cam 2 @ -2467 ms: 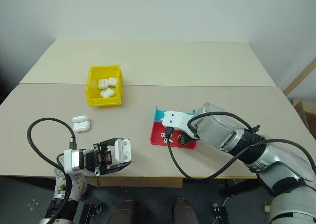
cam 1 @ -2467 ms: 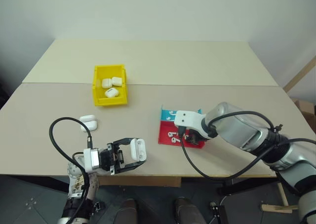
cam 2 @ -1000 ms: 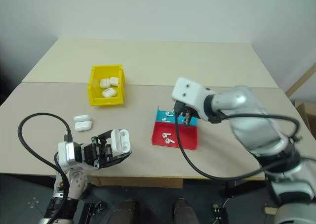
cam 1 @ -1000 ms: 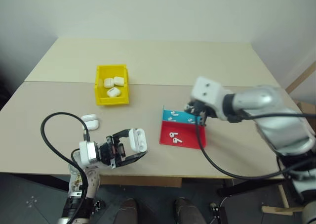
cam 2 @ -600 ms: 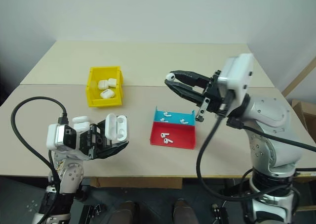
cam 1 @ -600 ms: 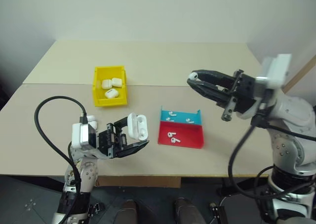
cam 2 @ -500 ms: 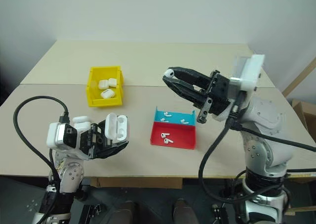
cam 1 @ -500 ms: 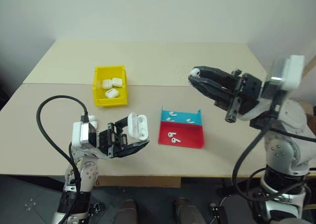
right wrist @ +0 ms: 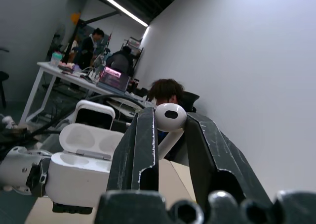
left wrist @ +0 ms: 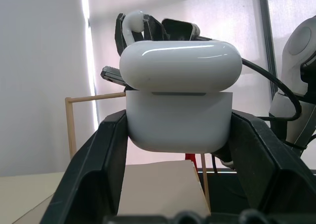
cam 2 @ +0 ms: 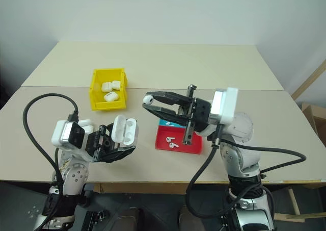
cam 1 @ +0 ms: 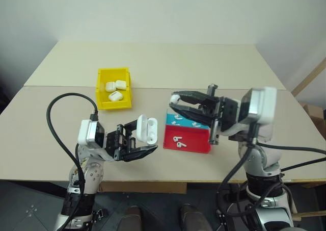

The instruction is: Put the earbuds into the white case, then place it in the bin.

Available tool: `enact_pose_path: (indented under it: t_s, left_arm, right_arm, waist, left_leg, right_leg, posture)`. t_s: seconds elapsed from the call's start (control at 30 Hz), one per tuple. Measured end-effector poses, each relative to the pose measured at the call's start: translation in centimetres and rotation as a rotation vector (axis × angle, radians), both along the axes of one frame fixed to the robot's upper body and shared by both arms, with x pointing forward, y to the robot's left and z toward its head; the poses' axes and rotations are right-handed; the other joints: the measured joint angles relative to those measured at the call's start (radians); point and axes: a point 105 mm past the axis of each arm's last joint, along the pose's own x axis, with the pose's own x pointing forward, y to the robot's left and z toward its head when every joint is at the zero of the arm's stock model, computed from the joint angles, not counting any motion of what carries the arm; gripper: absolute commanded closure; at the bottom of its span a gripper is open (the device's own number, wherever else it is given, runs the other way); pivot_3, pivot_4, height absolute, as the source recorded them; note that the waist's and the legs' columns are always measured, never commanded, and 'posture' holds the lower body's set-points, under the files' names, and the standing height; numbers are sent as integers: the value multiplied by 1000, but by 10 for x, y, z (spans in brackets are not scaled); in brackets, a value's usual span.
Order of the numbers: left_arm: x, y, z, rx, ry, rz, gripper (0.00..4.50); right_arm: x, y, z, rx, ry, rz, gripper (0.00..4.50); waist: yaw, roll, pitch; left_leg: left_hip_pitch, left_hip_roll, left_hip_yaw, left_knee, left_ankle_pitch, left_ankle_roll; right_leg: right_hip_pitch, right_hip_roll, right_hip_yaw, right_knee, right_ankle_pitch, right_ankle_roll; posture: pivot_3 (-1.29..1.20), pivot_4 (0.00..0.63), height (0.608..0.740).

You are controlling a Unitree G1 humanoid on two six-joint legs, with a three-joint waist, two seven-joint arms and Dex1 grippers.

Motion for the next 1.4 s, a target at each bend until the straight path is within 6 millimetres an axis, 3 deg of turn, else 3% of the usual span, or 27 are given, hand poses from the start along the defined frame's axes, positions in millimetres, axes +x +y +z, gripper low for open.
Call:
enact_pose_path:
  t_s: [0.33, 0.73, 1.4]
  left_arm:
    - [1, 2, 3, 19, -7, -10, 1731]
    - [4, 1, -1, 23, 3, -27, 1731]
    - [5, 0, -2, 27, 2, -25, 1731]
  right_arm:
    - [1, 12, -2, -80, -141, 35, 3877]
    - [-1, 30, -11, -100, -155, 94, 3877]
    - [0, 36, -22, -145, -200, 88, 3877]
  waist:
    - [0, 0, 0]
    - [1, 0, 0]
    - [1, 0, 0]
  left_leg:
    - [0, 0, 0, 0, 0, 0]
    - [0, 0, 0, 0, 0, 0]
    - [0, 0, 0, 0, 0, 0]
  right_leg:
    - [0, 0, 0, 0, 0, 0]
    - [0, 0, 0, 0, 0, 0]
    - [0, 0, 0, 0, 0, 0]
  posture:
    - [0, 150, 740]
    - [0, 150, 740]
    - [0, 150, 740]
